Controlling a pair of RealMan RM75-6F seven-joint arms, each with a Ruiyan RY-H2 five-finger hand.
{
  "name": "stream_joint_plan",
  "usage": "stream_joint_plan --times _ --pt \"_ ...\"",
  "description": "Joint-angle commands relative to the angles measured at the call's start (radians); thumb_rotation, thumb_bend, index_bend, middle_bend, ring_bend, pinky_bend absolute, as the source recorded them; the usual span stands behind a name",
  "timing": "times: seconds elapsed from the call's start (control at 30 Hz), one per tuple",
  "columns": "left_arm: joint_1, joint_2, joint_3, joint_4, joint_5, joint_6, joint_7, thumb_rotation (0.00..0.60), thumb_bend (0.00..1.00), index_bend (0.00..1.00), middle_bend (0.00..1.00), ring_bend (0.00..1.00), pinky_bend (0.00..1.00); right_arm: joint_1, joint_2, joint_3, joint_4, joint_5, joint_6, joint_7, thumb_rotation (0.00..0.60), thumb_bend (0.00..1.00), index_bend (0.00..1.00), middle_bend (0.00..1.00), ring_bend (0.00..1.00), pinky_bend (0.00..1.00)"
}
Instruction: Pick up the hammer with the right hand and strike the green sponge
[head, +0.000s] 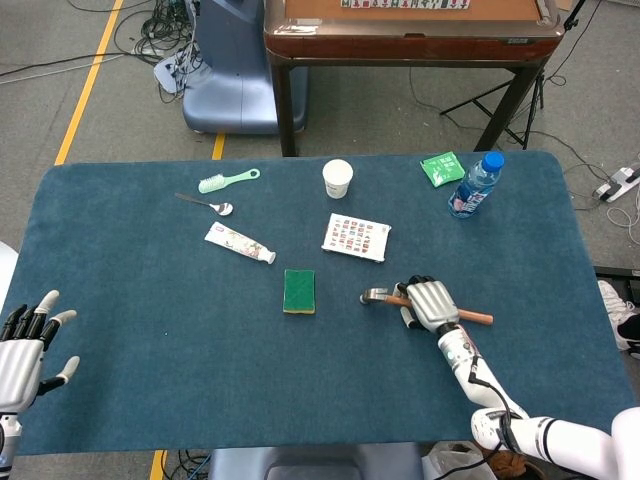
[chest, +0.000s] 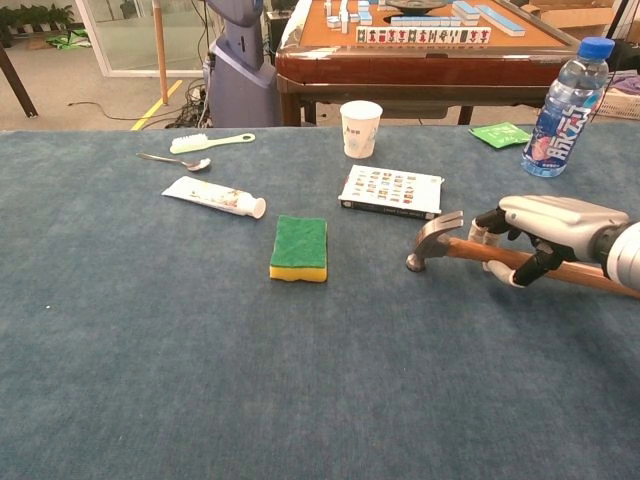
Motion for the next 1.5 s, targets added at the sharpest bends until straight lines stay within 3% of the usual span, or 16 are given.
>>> stream_joint_plan --times 0.03,0.8,1.5 --pt "0.000 0.000 0.000 0.000 0.000 0.000 0.000 0.600 0.24 0.25 0.07 0.11 0.05 0.000 0.000 -0.001 0.001 0.006 0.000 -0.002 0.600 0.55 0.41 0.45 0.21 0.25" --pt "-0.002 -0.001 0.000 -0.003 -0.002 -0.007 0.009 0.600 0.24 0.25 0.07 0.11 0.05 0.001 -0.008 -0.003 0.018 0.010 0.003 0.017 0.600 0.65 0.43 0.49 0.24 0.25" --pt "-0.006 0.006 0.001 -0.020 -0.007 -0.018 0.021 0.600 0.24 0.25 0.07 0.10 0.04 -0.031 -0.059 0.018 0.076 -0.094 0.125 0.100 0.600 0.76 0.59 0.66 0.44 0.25"
